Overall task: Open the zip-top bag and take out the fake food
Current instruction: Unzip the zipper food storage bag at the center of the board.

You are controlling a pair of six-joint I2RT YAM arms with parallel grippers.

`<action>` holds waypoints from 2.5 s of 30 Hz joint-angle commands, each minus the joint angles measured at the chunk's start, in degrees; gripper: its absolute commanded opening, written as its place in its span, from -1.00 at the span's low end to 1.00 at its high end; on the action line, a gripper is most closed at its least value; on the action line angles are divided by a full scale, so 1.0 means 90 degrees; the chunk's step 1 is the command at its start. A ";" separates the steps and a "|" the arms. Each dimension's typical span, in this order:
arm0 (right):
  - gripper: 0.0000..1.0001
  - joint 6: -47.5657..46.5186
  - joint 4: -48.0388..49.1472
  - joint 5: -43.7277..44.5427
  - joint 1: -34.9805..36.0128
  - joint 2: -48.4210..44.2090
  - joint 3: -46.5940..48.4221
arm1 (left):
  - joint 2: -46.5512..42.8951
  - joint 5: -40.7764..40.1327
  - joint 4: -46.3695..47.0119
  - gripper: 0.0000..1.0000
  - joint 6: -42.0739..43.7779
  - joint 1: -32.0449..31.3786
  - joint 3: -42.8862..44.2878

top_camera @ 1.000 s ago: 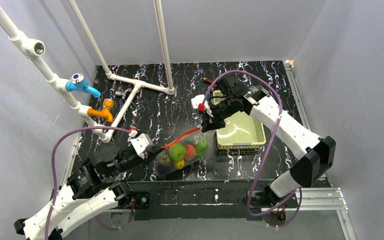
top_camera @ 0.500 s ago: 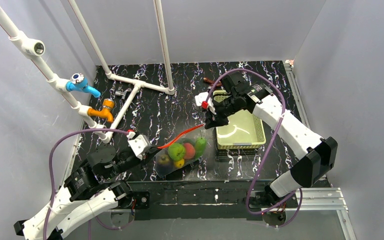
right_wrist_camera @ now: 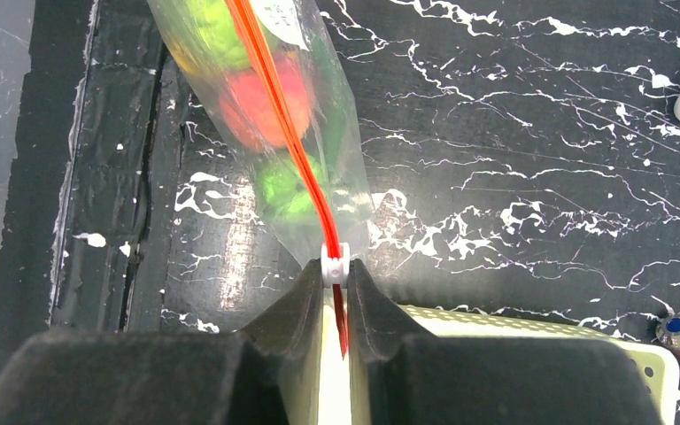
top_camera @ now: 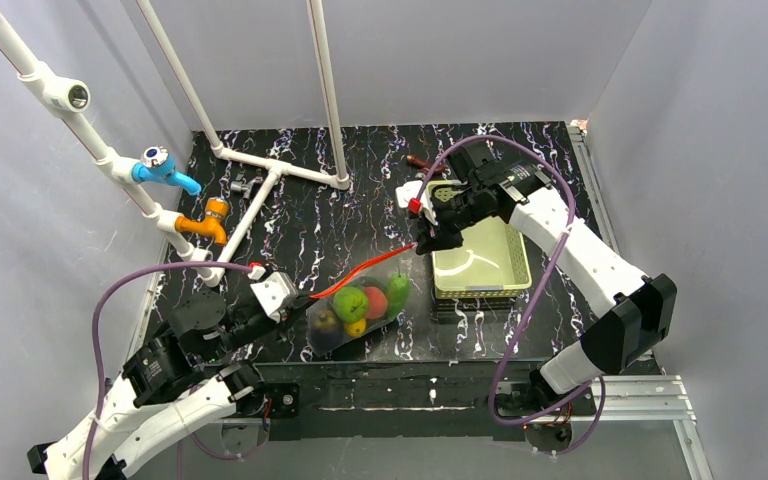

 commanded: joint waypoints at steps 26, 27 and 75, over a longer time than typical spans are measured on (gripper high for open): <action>-0.30 -0.0413 -0.0740 -0.0777 -0.0110 -0.0008 0.0112 | 0.0466 0.0370 0.0846 -1.00 -0.0275 -0.0010 0.0116; -0.12 -0.0432 -0.0767 -0.0859 -0.0069 -0.0006 0.0078 | 0.0572 0.0424 0.0968 -1.00 -0.0313 -0.0004 0.0056; 0.09 0.1898 0.0945 -0.1678 -0.0110 -0.0309 -0.0218 | 0.1040 0.0783 0.1666 -1.00 -0.0668 -0.0003 -0.0424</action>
